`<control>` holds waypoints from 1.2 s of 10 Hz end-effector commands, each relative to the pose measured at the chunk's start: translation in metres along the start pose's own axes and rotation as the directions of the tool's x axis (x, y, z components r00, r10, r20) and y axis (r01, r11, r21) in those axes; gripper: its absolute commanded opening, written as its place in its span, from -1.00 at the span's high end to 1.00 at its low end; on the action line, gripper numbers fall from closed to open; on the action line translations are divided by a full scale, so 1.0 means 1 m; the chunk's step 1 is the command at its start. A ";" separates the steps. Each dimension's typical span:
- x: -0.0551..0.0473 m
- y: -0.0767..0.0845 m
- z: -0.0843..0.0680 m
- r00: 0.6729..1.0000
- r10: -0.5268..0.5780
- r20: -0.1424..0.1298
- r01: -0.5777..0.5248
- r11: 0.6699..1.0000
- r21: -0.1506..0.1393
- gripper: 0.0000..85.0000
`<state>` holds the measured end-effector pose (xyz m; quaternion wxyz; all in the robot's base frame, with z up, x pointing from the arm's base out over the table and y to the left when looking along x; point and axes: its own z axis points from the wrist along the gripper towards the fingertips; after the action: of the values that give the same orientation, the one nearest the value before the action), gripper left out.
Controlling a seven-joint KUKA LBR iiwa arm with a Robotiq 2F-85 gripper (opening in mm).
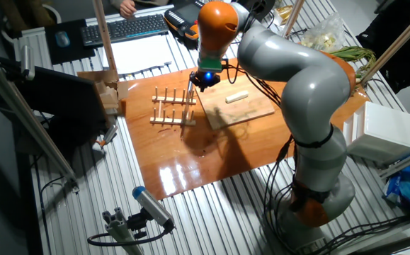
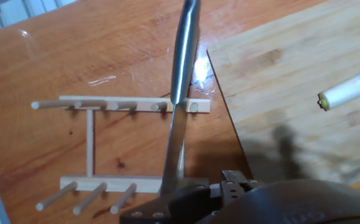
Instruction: Chop the scallions
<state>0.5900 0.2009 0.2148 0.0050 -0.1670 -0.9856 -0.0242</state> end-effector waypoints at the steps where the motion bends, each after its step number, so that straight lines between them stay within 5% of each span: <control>1: 0.000 0.000 0.000 1.000 0.009 0.002 -0.009 1.000 0.003 1.00; 4: -0.010 0.026 -0.005 0.999 0.044 -0.026 -0.044 0.999 0.021 1.00; 7: -0.018 0.051 0.005 0.997 0.076 -0.019 -0.075 0.996 0.039 1.00; 12: -0.026 0.056 0.035 0.995 0.098 -0.020 -0.097 0.995 0.020 1.00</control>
<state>0.6335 0.2467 0.1810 0.0180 -0.2146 -0.9764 -0.0169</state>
